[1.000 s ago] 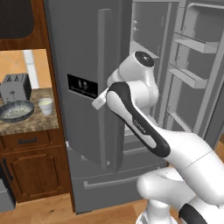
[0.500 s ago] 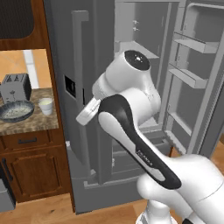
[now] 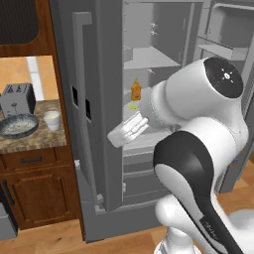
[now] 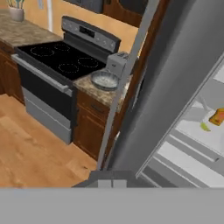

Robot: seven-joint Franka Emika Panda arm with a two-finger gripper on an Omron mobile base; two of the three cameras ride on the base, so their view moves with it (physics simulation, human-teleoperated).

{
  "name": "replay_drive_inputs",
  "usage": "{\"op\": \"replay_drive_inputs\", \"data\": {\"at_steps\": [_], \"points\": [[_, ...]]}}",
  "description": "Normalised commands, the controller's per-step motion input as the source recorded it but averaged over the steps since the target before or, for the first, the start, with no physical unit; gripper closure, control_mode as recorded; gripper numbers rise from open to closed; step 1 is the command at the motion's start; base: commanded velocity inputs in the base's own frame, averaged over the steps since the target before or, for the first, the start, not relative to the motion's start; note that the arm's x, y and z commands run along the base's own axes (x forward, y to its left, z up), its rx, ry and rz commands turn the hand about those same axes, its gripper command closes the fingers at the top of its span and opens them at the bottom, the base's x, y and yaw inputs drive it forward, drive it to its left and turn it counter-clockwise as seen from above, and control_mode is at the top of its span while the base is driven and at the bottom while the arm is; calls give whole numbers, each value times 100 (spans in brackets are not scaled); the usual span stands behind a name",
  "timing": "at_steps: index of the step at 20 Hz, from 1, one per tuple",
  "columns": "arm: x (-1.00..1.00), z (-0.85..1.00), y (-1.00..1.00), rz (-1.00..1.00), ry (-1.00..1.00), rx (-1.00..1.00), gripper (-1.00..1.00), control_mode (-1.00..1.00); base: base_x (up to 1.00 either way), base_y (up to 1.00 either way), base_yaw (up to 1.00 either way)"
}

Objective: Grab a lemon wedge from the fridge and one ice cube from the ice bowl, and put them in the glass of lemonade.

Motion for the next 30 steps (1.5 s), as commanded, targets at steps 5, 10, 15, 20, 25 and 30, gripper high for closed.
{"op": "replay_drive_inputs", "data": {"at_steps": [5,10,15,20,25,30], "points": [[3,3,-100,-31,1,37,100,-100,0,0,0],[16,-21,-89,-41,10,35,-100,-100,0,0,0],[66,3,-100,-22,28,39,-100,-100,0,0,0],[98,2,-37,-3,34,40,-100,-100,0,0,0],[100,0,31,20,32,29,-100,-100,0,0,0],[100,-21,44,26,29,21,-100,-100,0,0,0]]}}
